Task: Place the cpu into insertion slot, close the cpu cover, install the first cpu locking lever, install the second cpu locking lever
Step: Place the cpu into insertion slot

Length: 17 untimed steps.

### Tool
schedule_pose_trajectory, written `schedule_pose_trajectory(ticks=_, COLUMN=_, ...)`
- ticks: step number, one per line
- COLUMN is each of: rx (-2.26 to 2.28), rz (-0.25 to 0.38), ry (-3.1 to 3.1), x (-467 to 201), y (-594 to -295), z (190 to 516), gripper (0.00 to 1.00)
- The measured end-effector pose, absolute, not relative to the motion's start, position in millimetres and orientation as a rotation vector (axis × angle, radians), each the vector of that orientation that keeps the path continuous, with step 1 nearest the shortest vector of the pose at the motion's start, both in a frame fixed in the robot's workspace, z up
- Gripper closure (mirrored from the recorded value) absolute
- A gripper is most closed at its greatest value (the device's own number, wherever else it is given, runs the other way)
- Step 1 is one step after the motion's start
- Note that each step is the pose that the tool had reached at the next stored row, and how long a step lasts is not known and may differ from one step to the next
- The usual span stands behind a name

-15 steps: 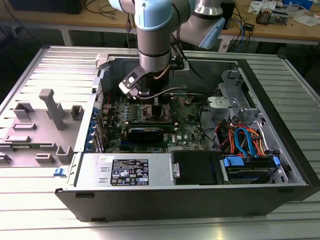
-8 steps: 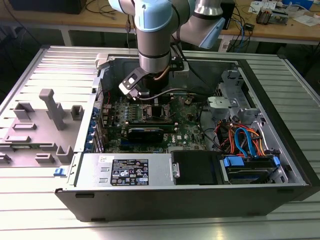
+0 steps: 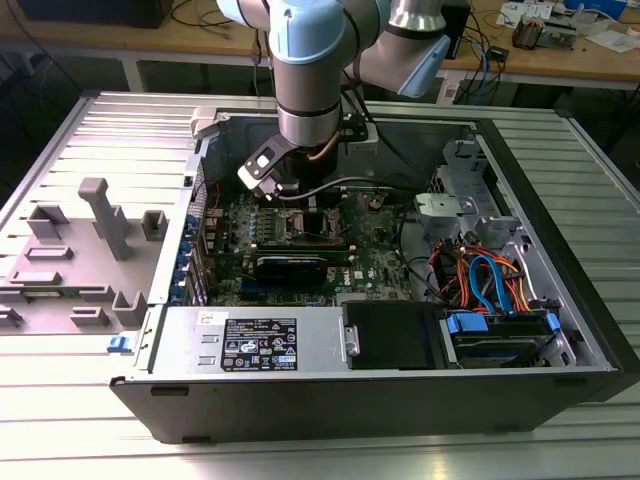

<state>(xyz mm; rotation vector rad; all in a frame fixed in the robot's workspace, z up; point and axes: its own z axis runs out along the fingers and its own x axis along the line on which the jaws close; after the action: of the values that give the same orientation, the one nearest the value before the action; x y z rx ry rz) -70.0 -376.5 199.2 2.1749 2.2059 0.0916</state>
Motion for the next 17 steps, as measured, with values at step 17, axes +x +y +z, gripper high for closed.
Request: schedule_pose_trajectory(ticks=17, rx=2.186, rz=0.091, ry=2.194, x=-70.2, y=-376.5, z=200.9, gripper=0.46)
